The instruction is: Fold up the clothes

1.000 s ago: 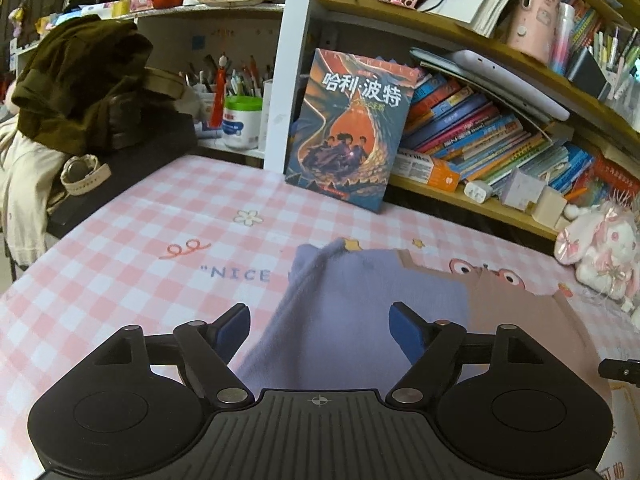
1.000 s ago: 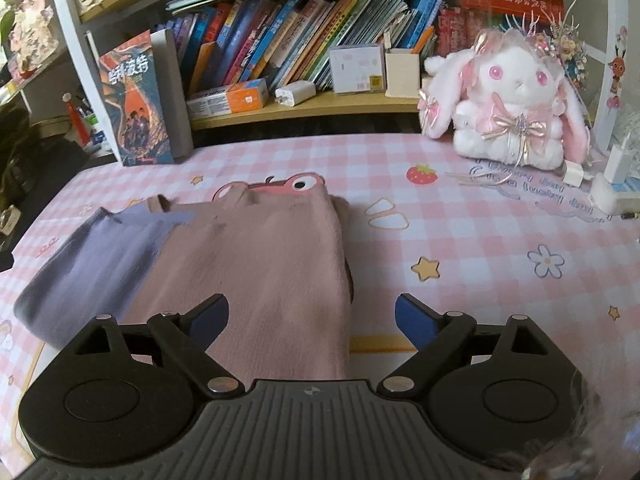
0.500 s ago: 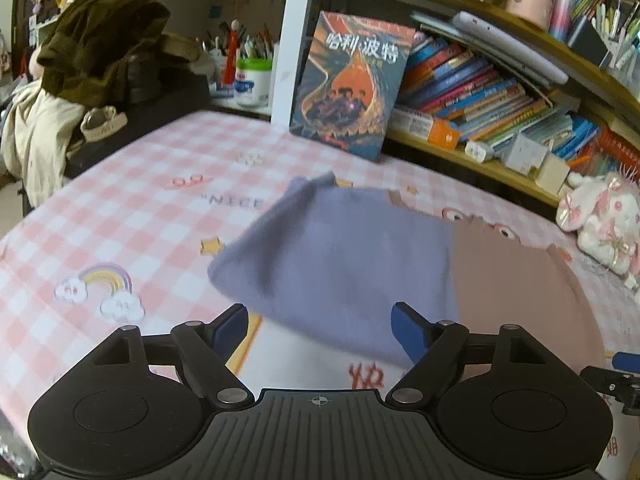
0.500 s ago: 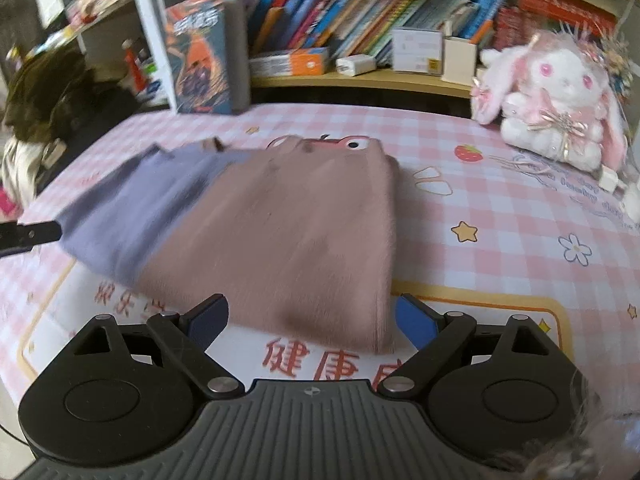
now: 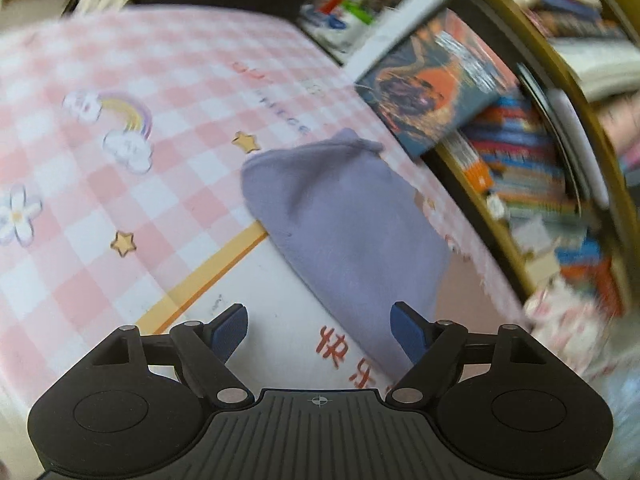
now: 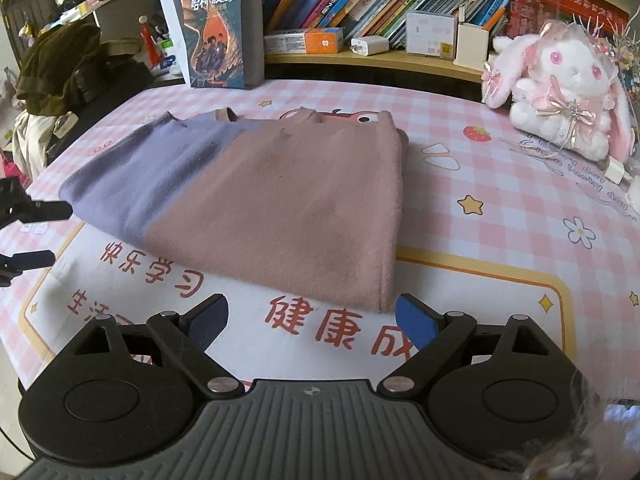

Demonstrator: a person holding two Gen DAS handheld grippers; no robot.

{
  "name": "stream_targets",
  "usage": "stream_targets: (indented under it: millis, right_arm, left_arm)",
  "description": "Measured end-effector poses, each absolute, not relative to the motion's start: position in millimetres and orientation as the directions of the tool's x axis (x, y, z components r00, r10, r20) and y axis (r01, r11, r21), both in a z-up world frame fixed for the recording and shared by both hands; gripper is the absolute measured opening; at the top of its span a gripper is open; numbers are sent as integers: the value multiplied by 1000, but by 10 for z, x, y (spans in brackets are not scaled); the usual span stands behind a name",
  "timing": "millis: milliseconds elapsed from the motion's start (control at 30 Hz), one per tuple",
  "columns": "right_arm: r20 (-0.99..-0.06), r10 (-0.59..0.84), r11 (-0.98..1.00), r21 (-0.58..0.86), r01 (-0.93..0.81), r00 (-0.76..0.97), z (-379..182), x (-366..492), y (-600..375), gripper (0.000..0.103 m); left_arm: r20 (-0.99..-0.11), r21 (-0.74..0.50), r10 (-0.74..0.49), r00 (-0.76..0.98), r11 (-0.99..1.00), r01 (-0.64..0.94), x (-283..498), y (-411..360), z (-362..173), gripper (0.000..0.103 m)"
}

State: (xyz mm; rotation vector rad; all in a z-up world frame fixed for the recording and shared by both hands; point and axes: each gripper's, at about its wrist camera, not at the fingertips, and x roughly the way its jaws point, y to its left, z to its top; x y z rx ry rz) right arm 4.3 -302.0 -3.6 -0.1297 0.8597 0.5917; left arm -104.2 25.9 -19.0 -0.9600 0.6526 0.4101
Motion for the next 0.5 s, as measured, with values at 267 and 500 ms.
stream_targets:
  millis: [267, 500]
  right_arm:
    - [-745, 398, 858, 96, -505, 535, 24, 0, -2964, 91]
    - [-738, 351, 896, 85, -437, 577, 71, 13, -3003, 91]
  left_arm:
    - [-596, -790, 34, 802, 155, -593, -1124, 611, -513, 53]
    - [-590, -802, 15, 807, 104, -589, -957, 737, -629, 46]
